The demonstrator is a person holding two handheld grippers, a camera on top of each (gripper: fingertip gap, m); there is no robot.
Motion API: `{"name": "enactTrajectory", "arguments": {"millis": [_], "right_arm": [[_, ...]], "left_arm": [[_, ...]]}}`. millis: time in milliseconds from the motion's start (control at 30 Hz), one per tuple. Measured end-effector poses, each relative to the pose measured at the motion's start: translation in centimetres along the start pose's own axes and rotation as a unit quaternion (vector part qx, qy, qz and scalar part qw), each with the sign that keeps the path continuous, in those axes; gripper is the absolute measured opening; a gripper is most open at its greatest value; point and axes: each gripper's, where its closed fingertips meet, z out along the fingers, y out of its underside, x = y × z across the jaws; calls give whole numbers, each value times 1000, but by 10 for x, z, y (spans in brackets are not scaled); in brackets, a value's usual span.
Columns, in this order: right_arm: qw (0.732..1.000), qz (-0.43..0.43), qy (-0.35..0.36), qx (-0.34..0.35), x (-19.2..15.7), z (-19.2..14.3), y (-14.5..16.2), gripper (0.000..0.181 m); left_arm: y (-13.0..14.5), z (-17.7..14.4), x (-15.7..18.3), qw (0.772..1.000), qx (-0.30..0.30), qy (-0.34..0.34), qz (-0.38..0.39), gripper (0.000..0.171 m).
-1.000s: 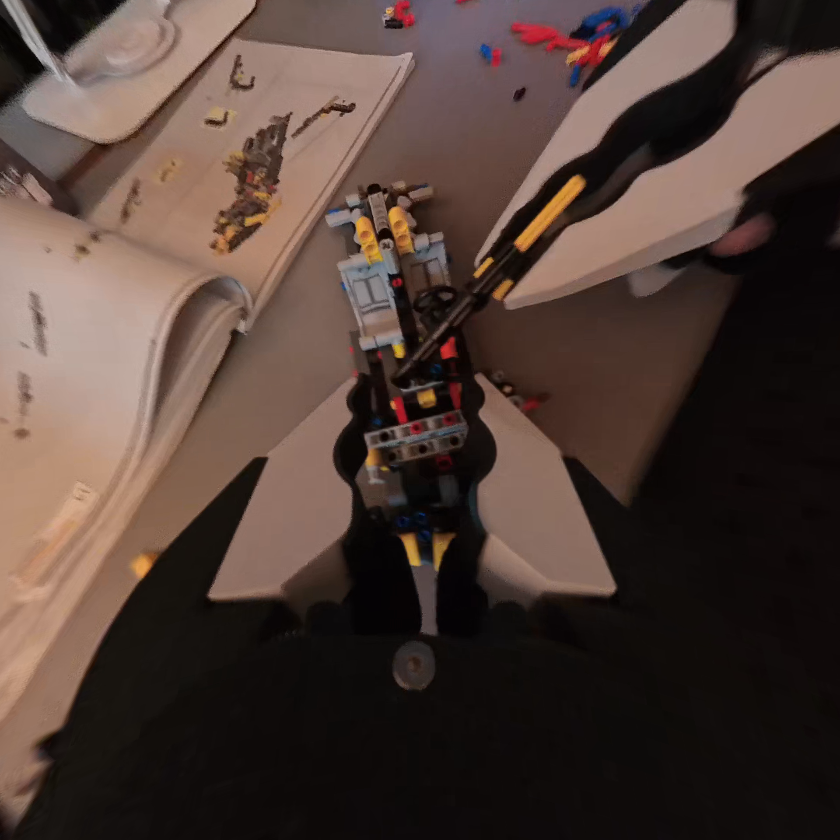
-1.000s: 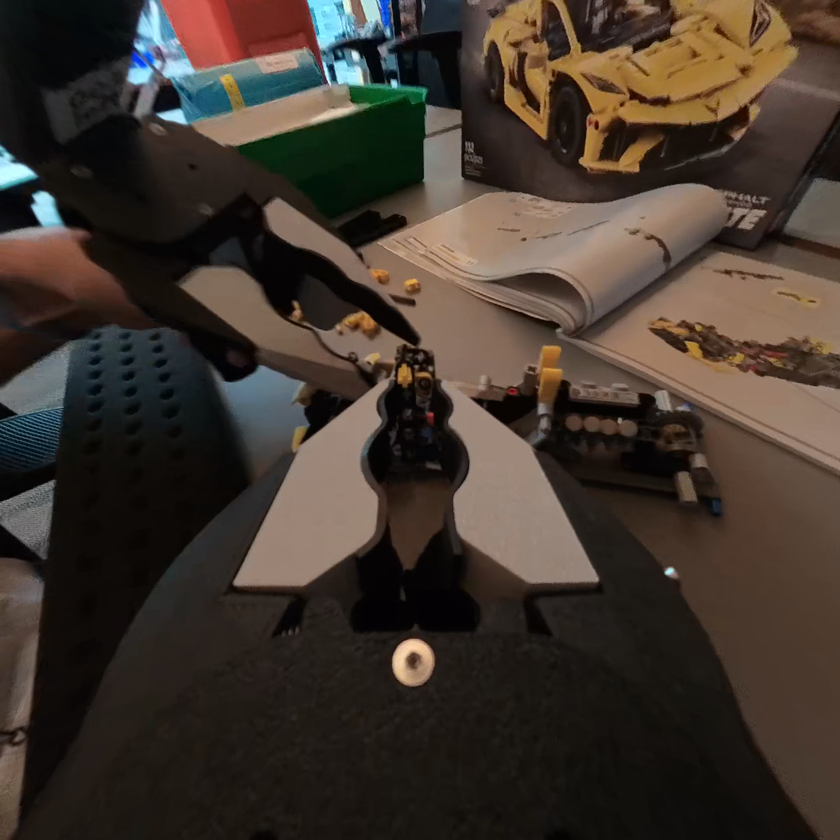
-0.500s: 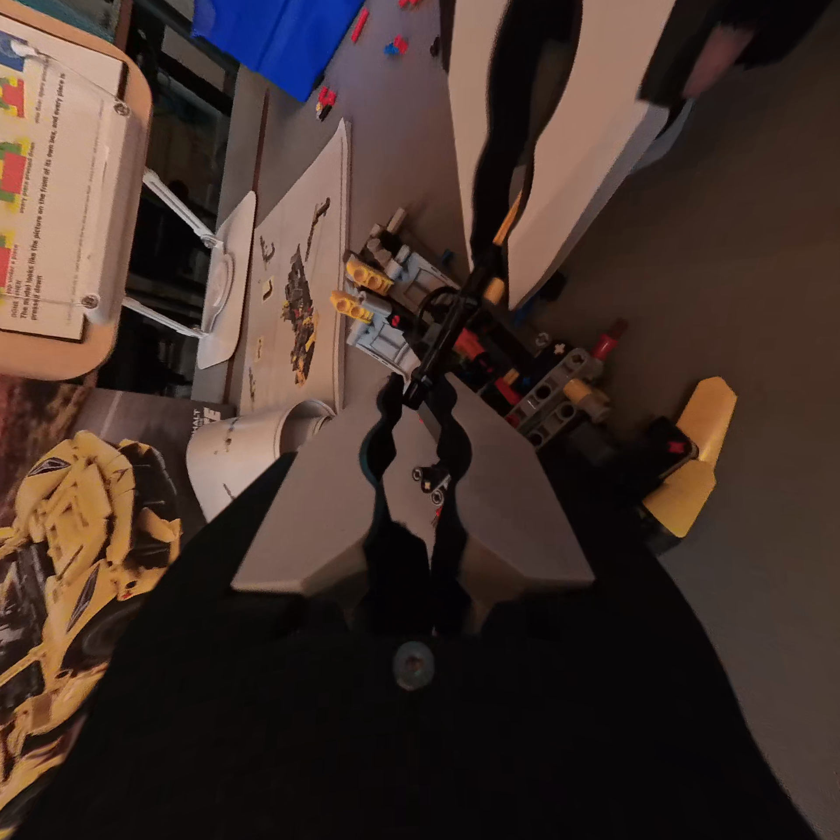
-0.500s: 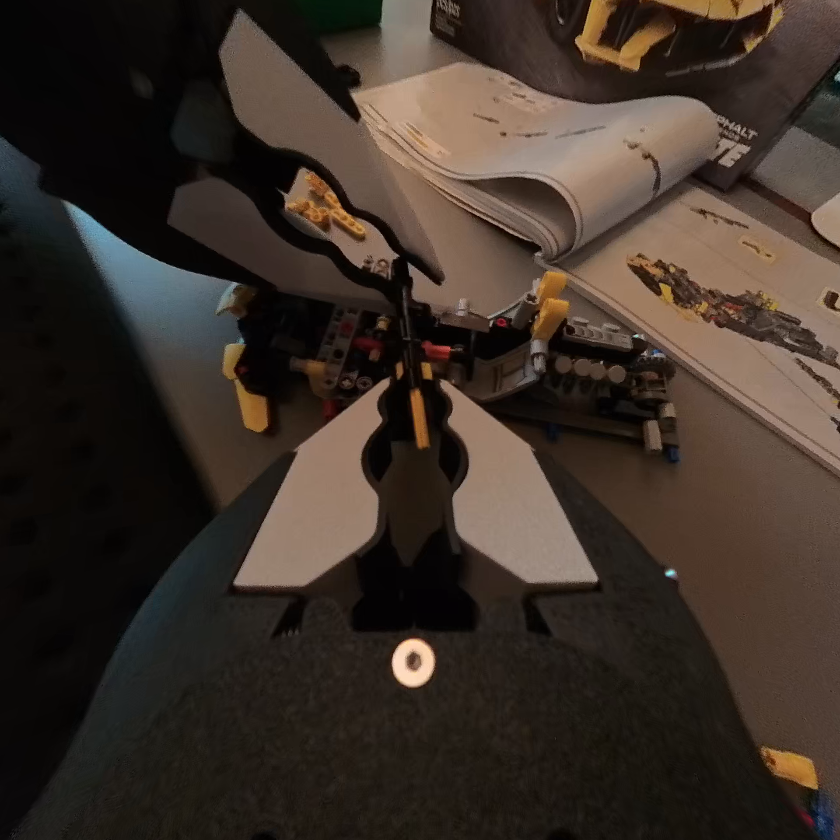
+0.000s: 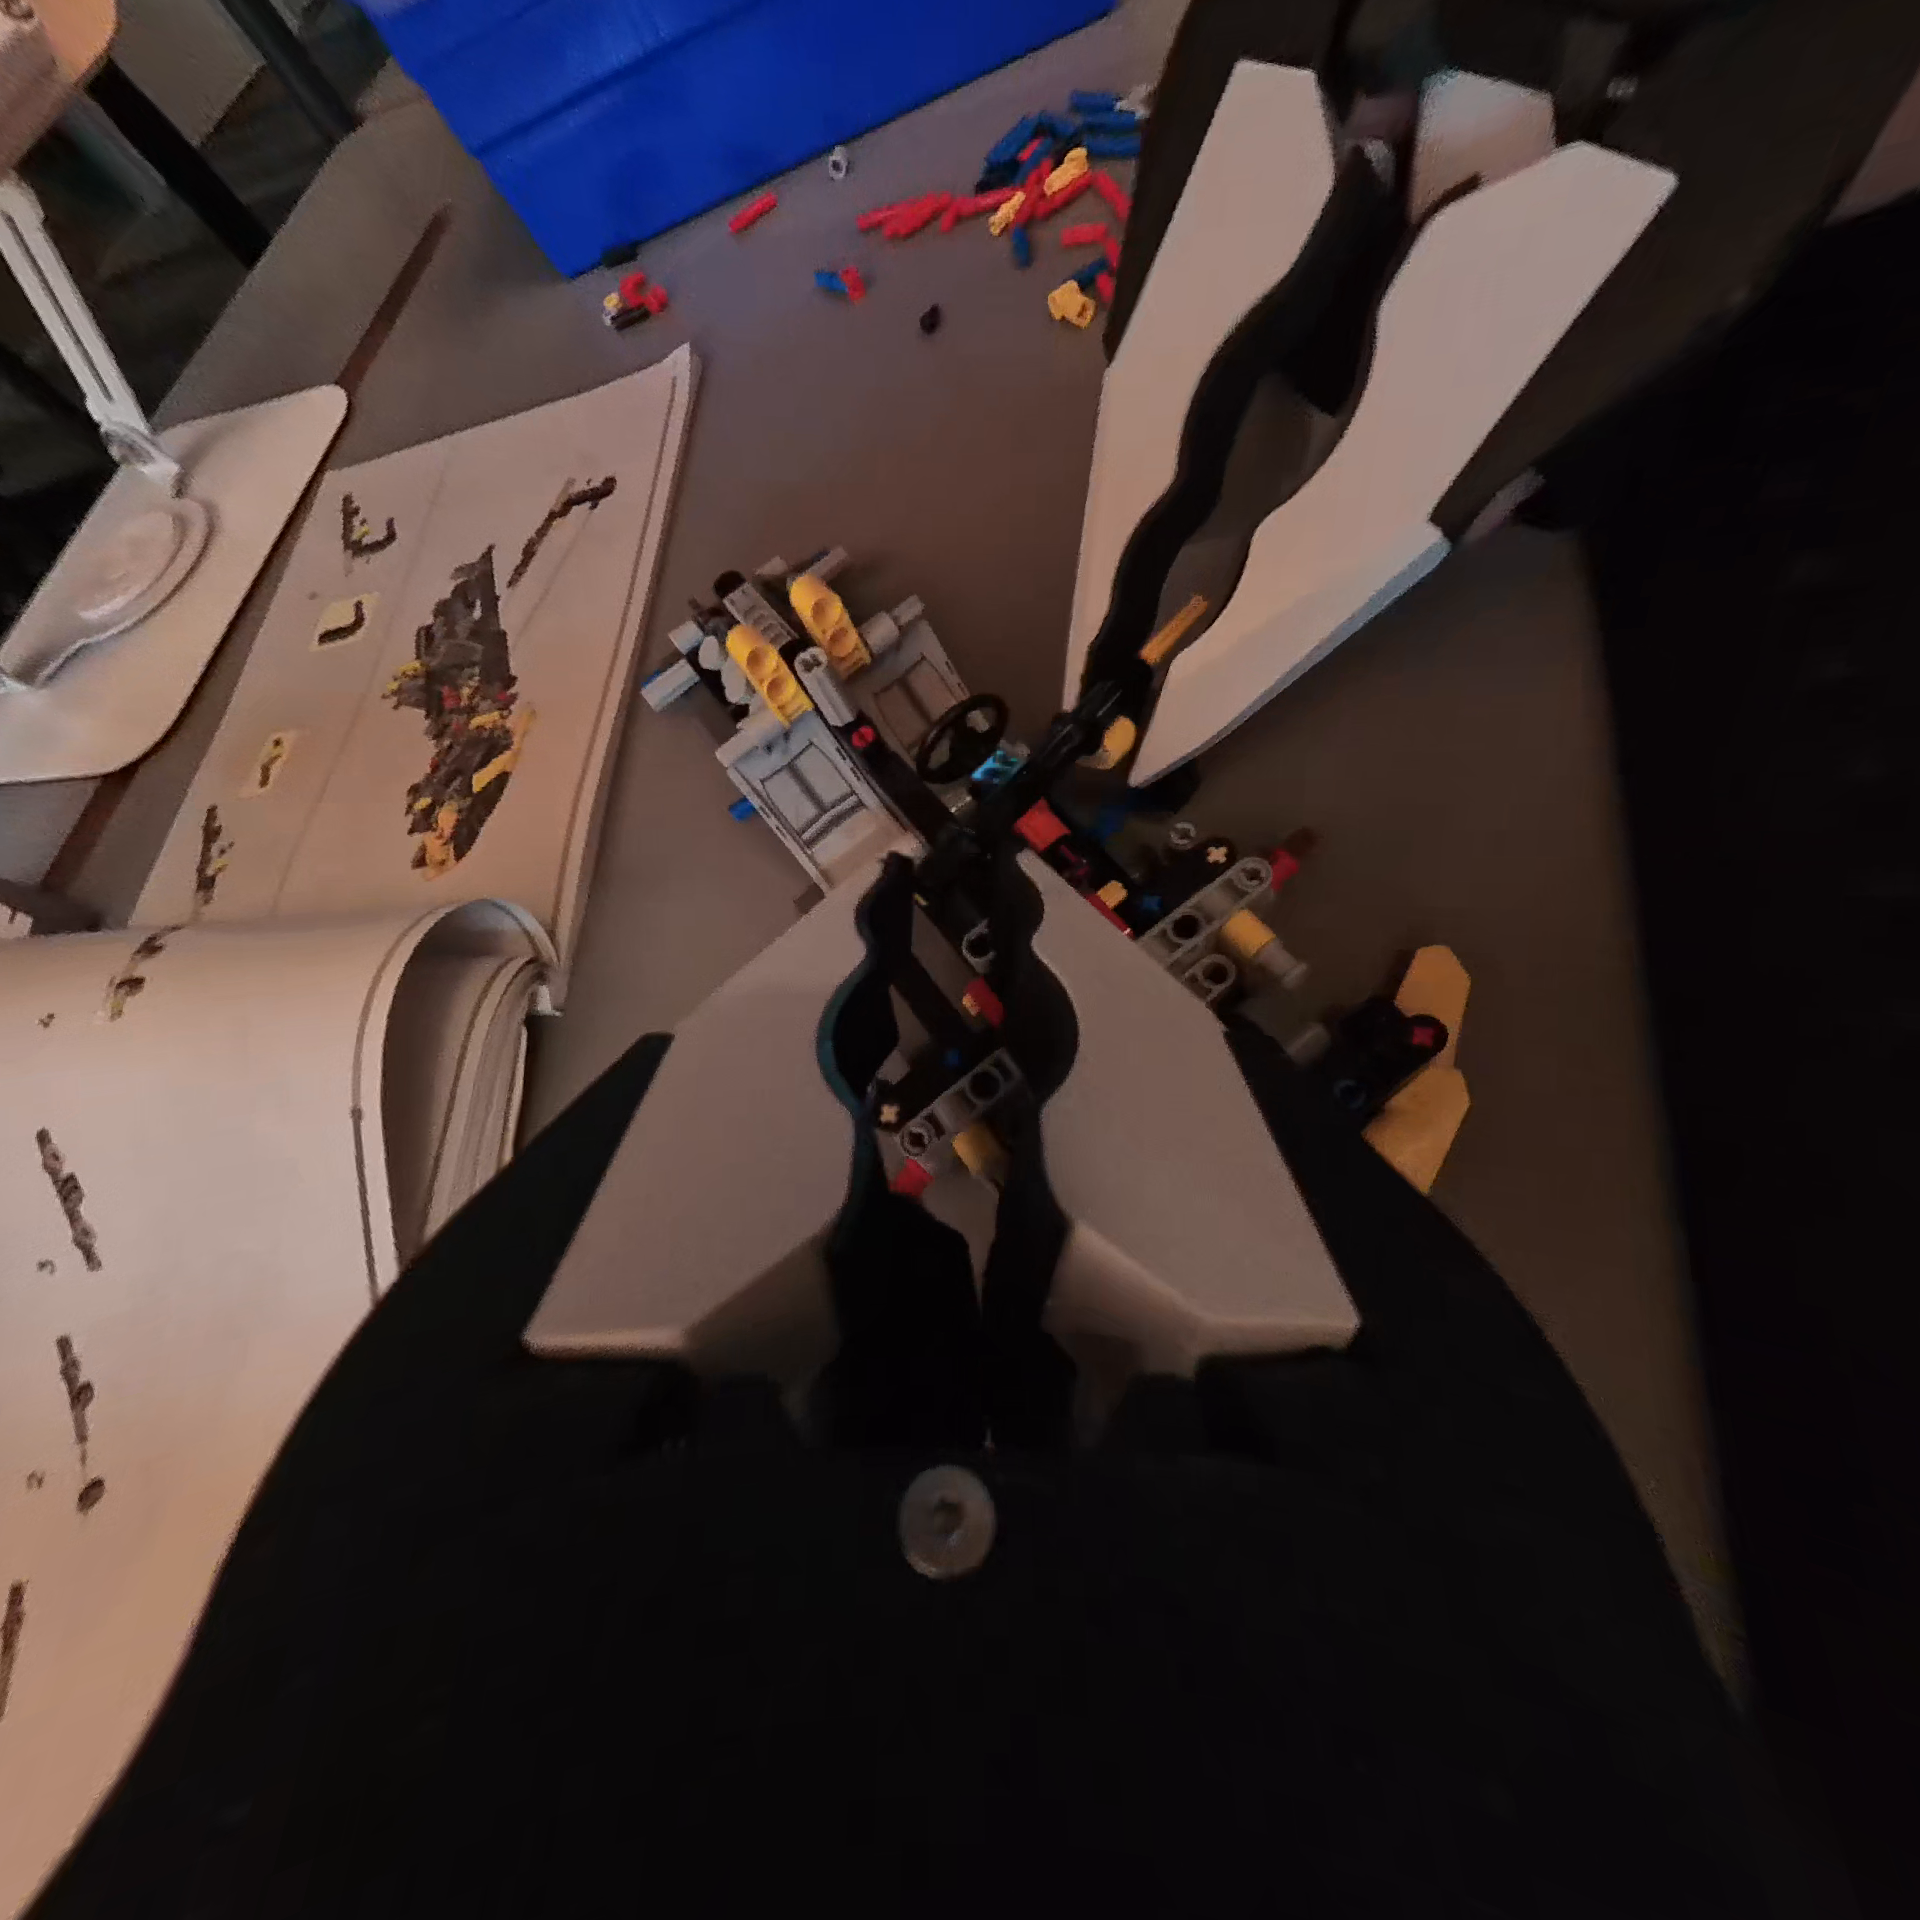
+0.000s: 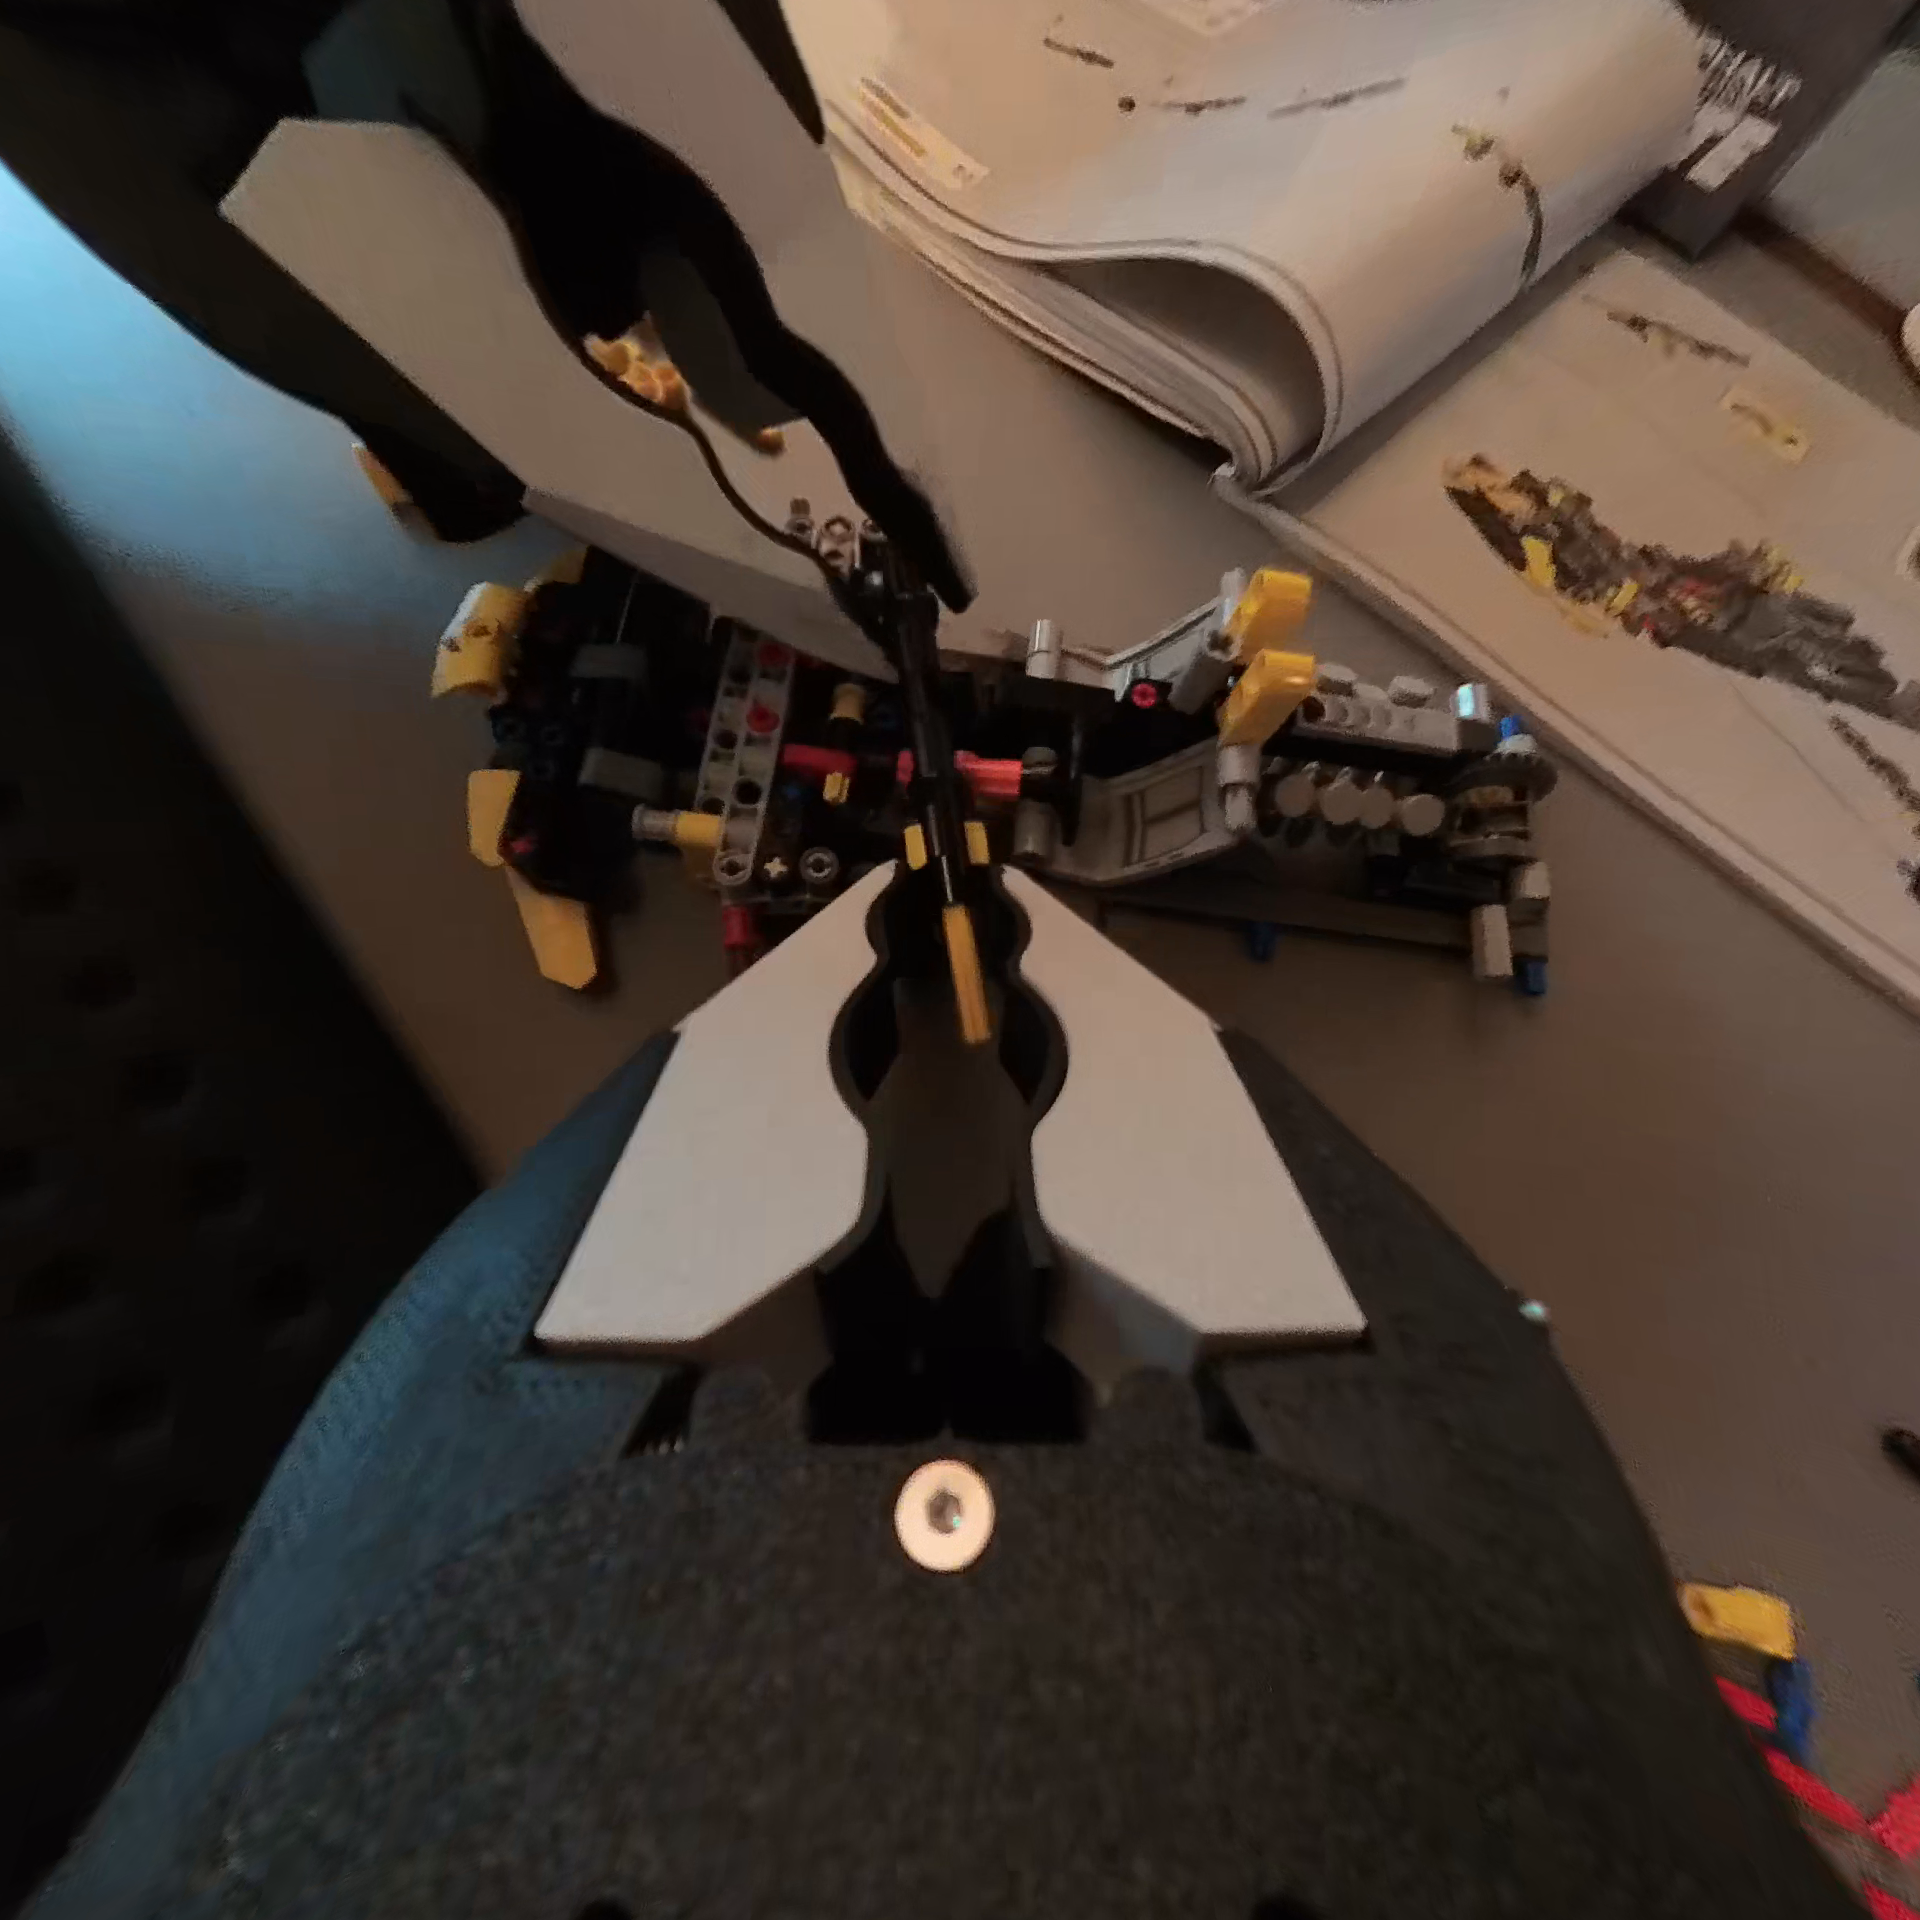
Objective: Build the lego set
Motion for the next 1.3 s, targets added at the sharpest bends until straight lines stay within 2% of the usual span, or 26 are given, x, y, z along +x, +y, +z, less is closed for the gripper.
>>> {"name": "enactTrajectory", "arguments": {"millis": [133,267,500,533,667,733,967,1100,1300], "right_arm": [[998,44,-28,-43,1,-2,4,13],[998,31,-17,-60,2,-3,5,10],[997,9,18,-68,2,-1,5,9],[997,4,17,-77,2,0,7,7],[995,-16,28,-94,4,-1,9,7],[996,-15,18,-91,1,-1,8,7],[995,-9,-18,-101,-6,-4,11,7],[994,12,-57,-94,-5,-5,10,8],[988,73,-132,-30,-10,-5,0,12]], "left_arm": [[1,0,-3,1000,2,0,1,12],[-3,-4,-6,1000,10,-16,7,15],[0,-2,-5,999,-9,-29,30,10],[0,-3,-7,999,-11,-37,31,3],[-6,-8,-3,1000,0,-25,13,12],[-5,-6,-1,1000,-3,-17,5,13],[-4,-5,3,998,-8,-9,58,10],[0,-5,1,999,-13,6,39,9],[10,-9,2,999,-6,47,-6,7]]}}
